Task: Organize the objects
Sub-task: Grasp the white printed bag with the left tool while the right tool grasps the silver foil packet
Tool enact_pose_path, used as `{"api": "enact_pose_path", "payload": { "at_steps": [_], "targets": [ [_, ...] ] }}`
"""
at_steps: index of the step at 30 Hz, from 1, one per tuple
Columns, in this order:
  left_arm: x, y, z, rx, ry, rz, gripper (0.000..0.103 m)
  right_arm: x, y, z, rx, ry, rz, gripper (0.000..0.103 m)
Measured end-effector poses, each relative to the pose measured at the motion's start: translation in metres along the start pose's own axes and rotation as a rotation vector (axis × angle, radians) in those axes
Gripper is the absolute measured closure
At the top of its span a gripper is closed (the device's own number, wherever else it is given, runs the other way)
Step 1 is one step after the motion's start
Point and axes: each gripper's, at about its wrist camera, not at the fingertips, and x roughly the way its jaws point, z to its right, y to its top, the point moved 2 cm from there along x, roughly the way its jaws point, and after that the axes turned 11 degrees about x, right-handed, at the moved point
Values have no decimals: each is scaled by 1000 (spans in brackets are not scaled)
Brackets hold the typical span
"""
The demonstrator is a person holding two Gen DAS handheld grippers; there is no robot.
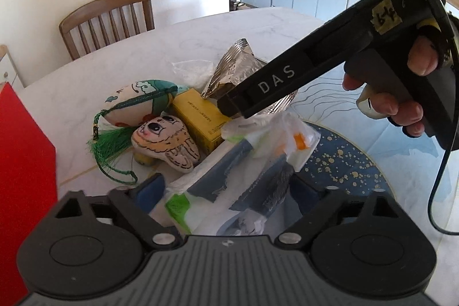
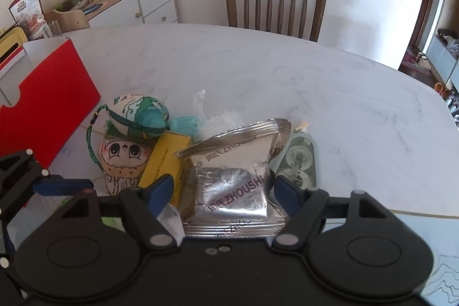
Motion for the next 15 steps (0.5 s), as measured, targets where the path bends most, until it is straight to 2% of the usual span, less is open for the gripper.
{"api": "enact_pose_path", "payload": {
  "at_steps": [5,11,15],
  "targets": [
    [-6,1,-2,-40,-18,-6,35,0,0,1,0,-26,6,44],
    [-14,5,-1,-55,-8,-6,53,-4,-2,-1,-9,-40,12,55],
    [-19,6,0,-71,-12,-3,58,-8,-4,-3,-5,-50,21,60]
  ]
}}
